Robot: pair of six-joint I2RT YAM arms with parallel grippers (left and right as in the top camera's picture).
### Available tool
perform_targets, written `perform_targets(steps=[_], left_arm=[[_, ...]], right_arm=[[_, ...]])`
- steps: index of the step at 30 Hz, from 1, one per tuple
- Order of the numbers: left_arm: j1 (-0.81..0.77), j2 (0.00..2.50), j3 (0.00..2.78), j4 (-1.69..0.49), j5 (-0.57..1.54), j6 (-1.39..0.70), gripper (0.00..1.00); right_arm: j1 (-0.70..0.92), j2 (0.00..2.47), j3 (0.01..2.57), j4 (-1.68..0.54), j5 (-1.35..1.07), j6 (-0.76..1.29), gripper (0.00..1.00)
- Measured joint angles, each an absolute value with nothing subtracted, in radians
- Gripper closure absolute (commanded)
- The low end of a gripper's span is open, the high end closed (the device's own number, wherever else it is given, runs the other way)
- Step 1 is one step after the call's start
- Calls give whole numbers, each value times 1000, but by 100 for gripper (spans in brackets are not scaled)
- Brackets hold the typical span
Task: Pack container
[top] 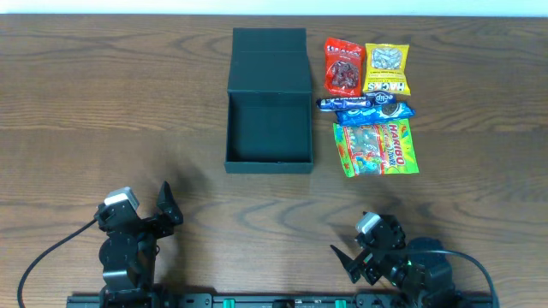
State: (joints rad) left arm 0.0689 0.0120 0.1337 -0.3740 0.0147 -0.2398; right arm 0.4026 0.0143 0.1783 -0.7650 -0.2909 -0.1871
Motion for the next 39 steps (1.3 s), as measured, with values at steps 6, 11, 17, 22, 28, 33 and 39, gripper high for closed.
perform_targets(steps=[6, 11, 17, 22, 28, 33, 39], left_arm=[[69, 12, 134, -374, 14, -240, 5], [69, 12, 134, -374, 15, -240, 5], [69, 11, 134, -373, 15, -240, 5], [69, 11, 134, -374, 15, -240, 5], [69, 11, 134, -373, 15, -240, 5], [69, 11, 134, -373, 14, -240, 5], [69, 10, 133, -371, 15, -240, 5]], right_arm=[[403, 14, 178, -765, -290, -187, 1], [403, 15, 173, -686, -298, -183, 1], [403, 12, 170, -343, -574, -57, 1], [404, 12, 168, -218, -722, 56, 1], [404, 12, 168, -66, -700, 244, 1], [381, 142, 168, -17, -437, 261, 1], [307, 555, 257, 106, -254, 282, 1]])
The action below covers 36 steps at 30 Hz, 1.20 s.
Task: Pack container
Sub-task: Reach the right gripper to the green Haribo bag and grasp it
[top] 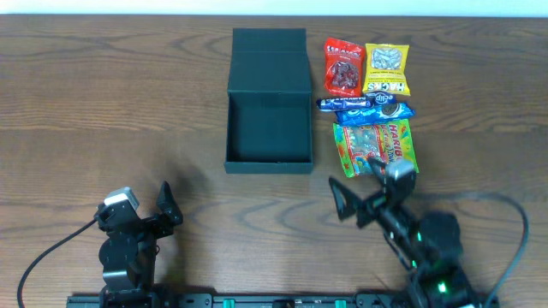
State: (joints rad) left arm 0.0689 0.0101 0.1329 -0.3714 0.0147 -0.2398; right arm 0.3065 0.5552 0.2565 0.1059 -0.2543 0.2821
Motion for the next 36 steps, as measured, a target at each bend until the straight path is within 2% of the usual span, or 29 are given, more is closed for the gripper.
perform_targets(steps=[4, 8, 15, 20, 28, 34, 36], left_arm=[[69, 10, 133, -371, 15, -240, 5], [69, 10, 133, -369, 14, -240, 5], [69, 10, 133, -371, 15, -240, 5], [69, 10, 133, -370, 15, -240, 5], [69, 10, 133, -370, 14, -240, 5], [69, 10, 133, -370, 14, -240, 5], [69, 10, 133, -370, 14, -240, 5]], right_arm=[[266, 818, 425, 51, -209, 286, 1], [236, 1079, 639, -117, -177, 290, 1], [155, 1399, 915, -369, -170, 295, 1], [130, 1496, 940, -375, -185, 260, 1], [122, 1636, 940, -354, -5, 170, 1], [86, 1766, 940, -320, 20, 163, 10], [81, 1786, 951, -313, 23, 158, 17]])
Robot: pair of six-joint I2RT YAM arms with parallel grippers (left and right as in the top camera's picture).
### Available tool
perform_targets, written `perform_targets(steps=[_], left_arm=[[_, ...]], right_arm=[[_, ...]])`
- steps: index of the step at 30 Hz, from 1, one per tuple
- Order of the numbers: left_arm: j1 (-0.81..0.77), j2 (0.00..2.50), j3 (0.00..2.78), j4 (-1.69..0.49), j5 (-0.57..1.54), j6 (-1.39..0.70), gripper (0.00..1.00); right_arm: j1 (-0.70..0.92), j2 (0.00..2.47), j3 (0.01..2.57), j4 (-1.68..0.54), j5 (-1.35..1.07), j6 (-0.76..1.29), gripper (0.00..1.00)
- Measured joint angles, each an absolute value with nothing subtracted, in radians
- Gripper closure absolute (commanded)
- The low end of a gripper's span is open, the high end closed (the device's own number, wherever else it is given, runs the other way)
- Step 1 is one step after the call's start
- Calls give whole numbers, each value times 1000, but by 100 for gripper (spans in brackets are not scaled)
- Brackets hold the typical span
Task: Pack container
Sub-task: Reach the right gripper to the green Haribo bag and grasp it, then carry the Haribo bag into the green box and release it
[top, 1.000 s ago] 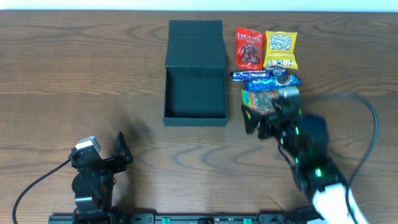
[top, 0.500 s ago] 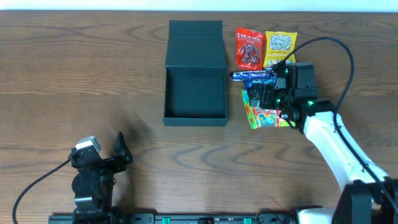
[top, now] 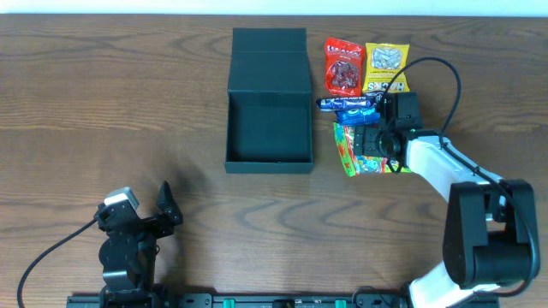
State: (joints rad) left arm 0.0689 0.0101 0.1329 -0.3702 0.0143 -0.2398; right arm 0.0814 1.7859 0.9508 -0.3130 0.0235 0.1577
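Note:
A dark green box (top: 268,137) lies open in the overhead view, its lid (top: 270,51) folded back on the far side. To its right lie a red snack bag (top: 344,67), a yellow snack bag (top: 387,68), two blue Oreo packs (top: 349,103) and a Haribo bag (top: 402,152). My right gripper (top: 368,141) hangs directly over the Haribo bag, pointing down and hiding its middle; its fingers look spread. The left gripper (top: 169,205) rests near the front left edge, open and holding nothing.
Wooden table (top: 103,103) with bare surface left of the box and in front of it. The right arm's cable (top: 437,68) arcs over the area right of the yellow bag. The right arm's base (top: 484,248) stands at the front right.
The right gripper was in front of the Haribo bag, fingers open toward the left; now it is over that bag. The left arm, the box and the snacks have not moved.
At first both arms sat folded at the front edge, grippers open, the snacks lined up right of the open box. Then the right arm had stretched to just short of the Haribo bag. Now its gripper is above that bag.

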Motion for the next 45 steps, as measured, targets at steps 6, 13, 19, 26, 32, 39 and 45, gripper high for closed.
perform_targets(steps=[6, 13, 19, 26, 32, 39, 45], left_arm=[[69, 10, 133, -370, 14, -240, 5], [69, 10, 133, -370, 14, -240, 5], [69, 10, 133, -370, 15, -240, 5], [69, 10, 133, -370, 14, -240, 5], [69, 10, 133, -370, 14, -240, 5], [69, 10, 133, -370, 14, -240, 5], [69, 10, 133, -370, 15, -240, 5]], right_arm=[[81, 1853, 1009, -304, 43, 155, 60], [81, 1862, 1036, -350, 38, 157, 99], [81, 1851, 1074, -506, -3, 164, 99], [93, 1806, 1116, -702, -56, 150, 99], [264, 1621, 1236, -599, -89, -4, 99], [445, 1597, 1281, -390, -356, -304, 99], [477, 1720, 1279, -378, -447, -411, 99]])
